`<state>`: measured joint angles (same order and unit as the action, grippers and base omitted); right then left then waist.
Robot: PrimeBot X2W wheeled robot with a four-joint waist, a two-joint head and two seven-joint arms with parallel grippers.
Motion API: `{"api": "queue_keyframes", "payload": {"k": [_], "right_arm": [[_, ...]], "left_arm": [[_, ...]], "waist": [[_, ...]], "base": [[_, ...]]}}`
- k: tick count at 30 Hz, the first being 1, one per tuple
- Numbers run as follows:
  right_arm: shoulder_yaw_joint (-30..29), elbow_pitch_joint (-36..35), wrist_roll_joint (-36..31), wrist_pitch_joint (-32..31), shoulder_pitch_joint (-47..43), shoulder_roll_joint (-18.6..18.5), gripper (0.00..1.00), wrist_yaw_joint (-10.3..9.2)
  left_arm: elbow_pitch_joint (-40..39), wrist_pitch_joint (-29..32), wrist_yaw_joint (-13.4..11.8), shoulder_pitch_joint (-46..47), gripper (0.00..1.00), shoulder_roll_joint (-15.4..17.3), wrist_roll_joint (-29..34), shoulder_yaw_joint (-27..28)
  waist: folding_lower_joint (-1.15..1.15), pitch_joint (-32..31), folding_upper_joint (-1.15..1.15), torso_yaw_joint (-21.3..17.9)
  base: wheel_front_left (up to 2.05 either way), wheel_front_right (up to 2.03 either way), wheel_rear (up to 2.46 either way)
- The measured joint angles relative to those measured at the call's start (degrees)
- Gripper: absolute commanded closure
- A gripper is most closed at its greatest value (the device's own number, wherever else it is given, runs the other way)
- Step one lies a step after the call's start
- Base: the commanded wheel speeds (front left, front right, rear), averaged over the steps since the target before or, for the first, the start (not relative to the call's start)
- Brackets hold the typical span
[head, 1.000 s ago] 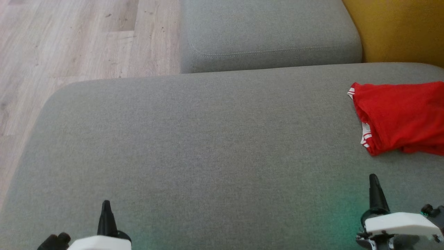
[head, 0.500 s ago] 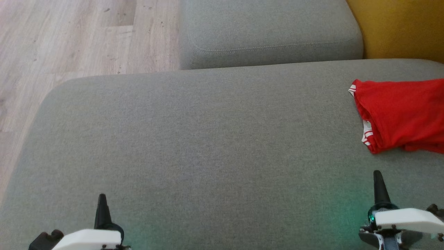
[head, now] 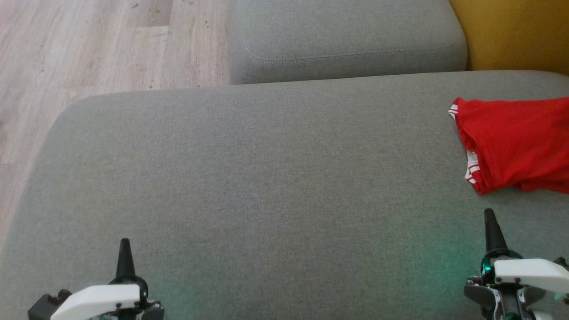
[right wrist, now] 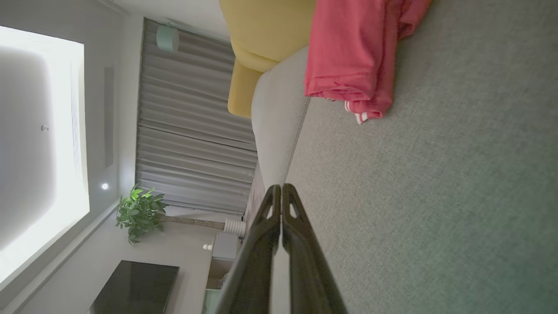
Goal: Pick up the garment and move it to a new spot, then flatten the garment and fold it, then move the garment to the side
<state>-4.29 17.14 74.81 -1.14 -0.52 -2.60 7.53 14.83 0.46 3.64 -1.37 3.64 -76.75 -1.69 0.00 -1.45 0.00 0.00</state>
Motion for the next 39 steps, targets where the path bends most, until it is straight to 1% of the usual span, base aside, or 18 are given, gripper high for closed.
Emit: {"api": "queue_keyframes", "payload": {"k": [10,17,21,26,39], "right_arm": [[-0.94,-0.42,6.58,-1.75,1.62,0.00,1.00,0.00],[-1.71,-0.66,11.18,-2.93,2.31,-0.01,1.00,0.00],[-1.99,-0.70,13.77,-3.52,2.37,-0.01,1.00,0.00],[-2.40,-0.79,17.09,-4.45,2.96,-0.01,1.00,0.00],[-2.71,-1.02,17.48,-4.52,3.83,-0.01,1.00,0.00]], "left_arm": [[0.36,1.58,1.45,2.16,1.00,-0.01,-6.34,1.74],[0.66,2.65,2.19,2.41,1.00,-0.04,-10.80,2.30],[0.78,3.10,2.49,3.12,1.00,-0.05,-13.28,3.50],[0.82,4.09,3.44,4.34,1.00,-0.10,-16.35,3.80],[0.82,4.54,3.46,4.62,1.00,-0.20,-16.95,4.09]], "waist": [[0.00,0.63,0.00,0.00],[0.00,1.07,0.00,0.00],[0.00,1.33,0.00,0.00],[0.00,1.64,0.00,0.00],[0.00,1.64,0.00,0.00]], "base": [[0.00,0.00,0.00],[0.00,0.00,0.00],[0.00,0.00,0.00],[0.00,0.00,0.00],[0.00,0.00,0.00]]}}
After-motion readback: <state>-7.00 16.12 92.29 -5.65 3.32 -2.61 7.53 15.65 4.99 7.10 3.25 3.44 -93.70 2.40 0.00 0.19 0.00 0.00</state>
